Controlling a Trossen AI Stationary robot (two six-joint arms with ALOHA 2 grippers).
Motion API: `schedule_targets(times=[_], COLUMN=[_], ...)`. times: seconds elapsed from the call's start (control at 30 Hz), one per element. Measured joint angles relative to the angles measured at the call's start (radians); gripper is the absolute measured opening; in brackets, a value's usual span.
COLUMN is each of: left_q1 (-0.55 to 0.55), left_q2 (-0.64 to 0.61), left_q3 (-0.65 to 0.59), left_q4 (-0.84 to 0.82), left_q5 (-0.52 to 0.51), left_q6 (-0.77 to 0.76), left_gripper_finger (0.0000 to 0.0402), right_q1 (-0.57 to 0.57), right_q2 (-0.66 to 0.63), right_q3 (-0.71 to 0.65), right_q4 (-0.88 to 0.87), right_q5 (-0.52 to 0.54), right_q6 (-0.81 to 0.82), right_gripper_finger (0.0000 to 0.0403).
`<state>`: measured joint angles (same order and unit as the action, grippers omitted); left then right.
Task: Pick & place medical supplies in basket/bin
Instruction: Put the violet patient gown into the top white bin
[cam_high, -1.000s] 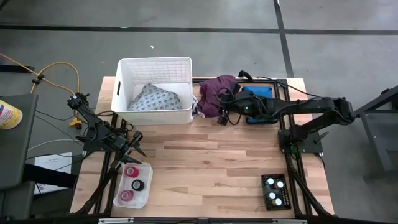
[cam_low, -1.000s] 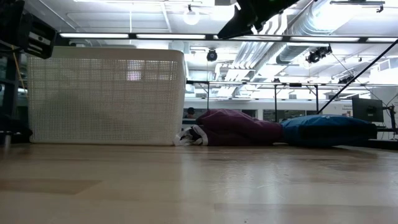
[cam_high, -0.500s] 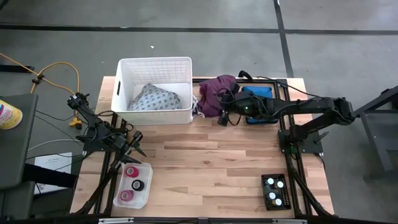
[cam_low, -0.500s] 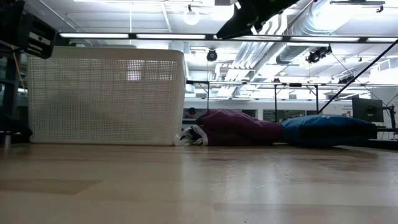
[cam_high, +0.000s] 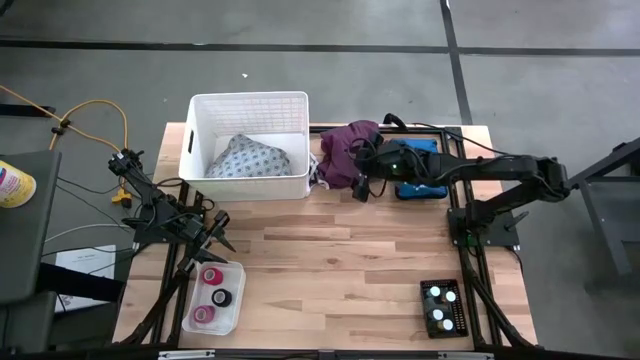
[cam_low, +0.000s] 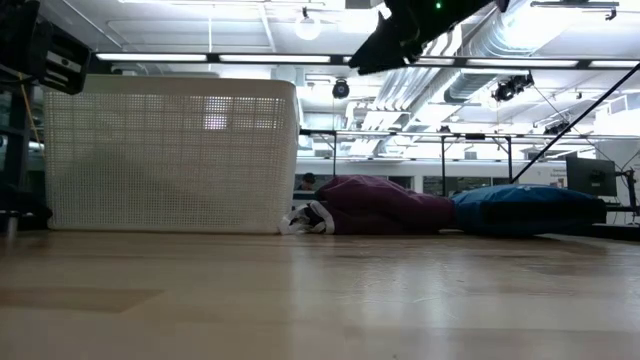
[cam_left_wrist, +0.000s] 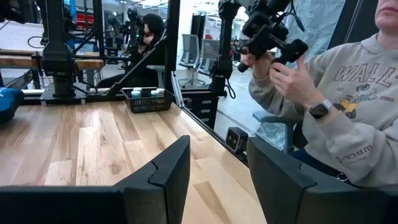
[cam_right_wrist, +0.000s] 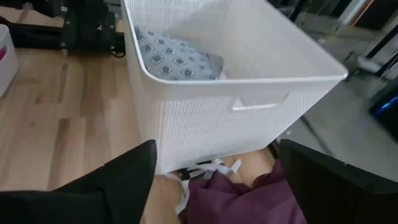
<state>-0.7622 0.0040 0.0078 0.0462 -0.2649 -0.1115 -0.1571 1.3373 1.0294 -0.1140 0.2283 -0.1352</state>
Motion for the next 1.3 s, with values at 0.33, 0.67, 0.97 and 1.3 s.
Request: schedule_targets(times=[0.33,0.67,0.97,1.3], left_q1=[0.000,0.000,0.000,0.000], left_q2=[0.000,0.000,0.000,0.000], left_q3=[0.000,0.000,0.000,0.000], left_q4=[0.000,0.003,0.003,0.004], left_q5=[0.000,0.000,0.000,0.000], left_q6=[0.000,0.000,0.000,0.000], left_gripper_finger=[0.0153,0.0153,0.0153,0.0153], right_q1=[-0.101,-0.127,-0.136,-0.147], right_q2=[0.049,0.139,0.238,0.243], right_q3=[0.000,0.000,0.000,0.000], right_q4=[-0.069,-0.064,-0.031,-0.040], right_q5=[-0.140,0.004,-0.007,-0.075], right_q6=[0.048,-0.108,-0.158,-0.133], right_gripper_finger=[0.0396,0.0376,0.0377,0.0374])
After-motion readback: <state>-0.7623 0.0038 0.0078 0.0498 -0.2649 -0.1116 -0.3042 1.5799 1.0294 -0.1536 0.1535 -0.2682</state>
